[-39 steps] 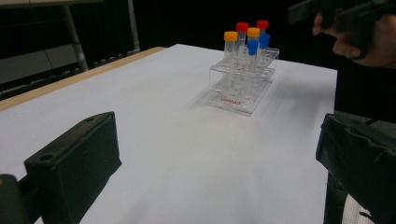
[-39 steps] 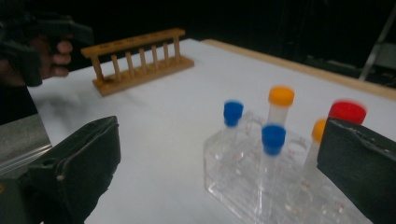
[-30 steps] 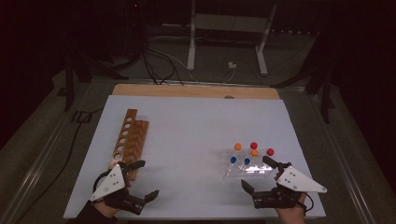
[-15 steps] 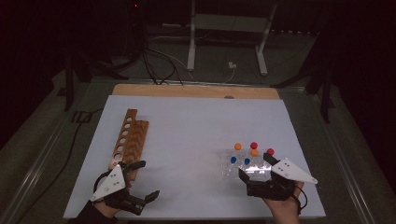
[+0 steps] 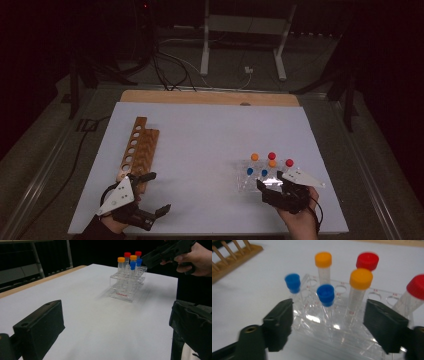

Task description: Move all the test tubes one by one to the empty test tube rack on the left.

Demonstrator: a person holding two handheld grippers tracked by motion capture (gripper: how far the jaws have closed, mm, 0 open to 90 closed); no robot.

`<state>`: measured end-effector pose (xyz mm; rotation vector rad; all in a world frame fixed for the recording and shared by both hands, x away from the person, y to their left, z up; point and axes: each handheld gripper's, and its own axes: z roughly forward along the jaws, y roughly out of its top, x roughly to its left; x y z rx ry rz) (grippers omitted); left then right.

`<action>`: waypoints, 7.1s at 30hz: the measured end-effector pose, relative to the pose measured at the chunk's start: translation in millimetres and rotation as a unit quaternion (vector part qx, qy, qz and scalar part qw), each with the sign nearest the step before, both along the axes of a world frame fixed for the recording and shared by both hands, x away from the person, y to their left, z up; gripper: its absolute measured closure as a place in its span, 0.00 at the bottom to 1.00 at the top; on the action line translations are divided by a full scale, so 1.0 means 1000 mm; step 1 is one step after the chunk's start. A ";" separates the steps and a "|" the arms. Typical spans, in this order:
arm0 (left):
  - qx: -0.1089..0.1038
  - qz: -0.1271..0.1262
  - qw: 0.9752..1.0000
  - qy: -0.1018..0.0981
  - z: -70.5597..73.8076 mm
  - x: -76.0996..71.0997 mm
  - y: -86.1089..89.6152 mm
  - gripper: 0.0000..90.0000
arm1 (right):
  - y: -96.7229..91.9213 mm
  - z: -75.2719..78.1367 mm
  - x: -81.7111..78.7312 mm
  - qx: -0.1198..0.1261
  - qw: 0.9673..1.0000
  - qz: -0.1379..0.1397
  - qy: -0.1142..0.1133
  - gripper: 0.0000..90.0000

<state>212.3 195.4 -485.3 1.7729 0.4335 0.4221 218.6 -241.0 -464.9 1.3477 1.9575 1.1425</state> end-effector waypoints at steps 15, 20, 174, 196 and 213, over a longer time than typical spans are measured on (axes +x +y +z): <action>-0.003 -0.001 1.000 0.005 -0.001 0.001 0.000 0.00 | 0.003 -0.005 0.008 -0.030 0.999 0.006 0.023 0.72; -0.001 -0.001 1.000 0.005 -0.001 0.001 0.000 0.00 | 0.005 -0.009 0.011 -0.039 0.999 0.007 0.027 0.79; 0.065 0.082 0.994 0.014 0.126 0.102 -0.014 0.86 | 0.037 0.031 -0.027 0.038 0.974 0.166 -0.148 0.00; 0.042 0.218 0.975 0.008 0.130 0.151 0.061 0.86 | 0.037 0.032 -0.026 0.027 0.970 0.185 -0.158 0.00; 0.043 0.262 0.963 0.044 0.080 0.181 0.071 0.86 | 0.036 0.033 -0.028 0.028 0.971 0.178 -0.159 0.00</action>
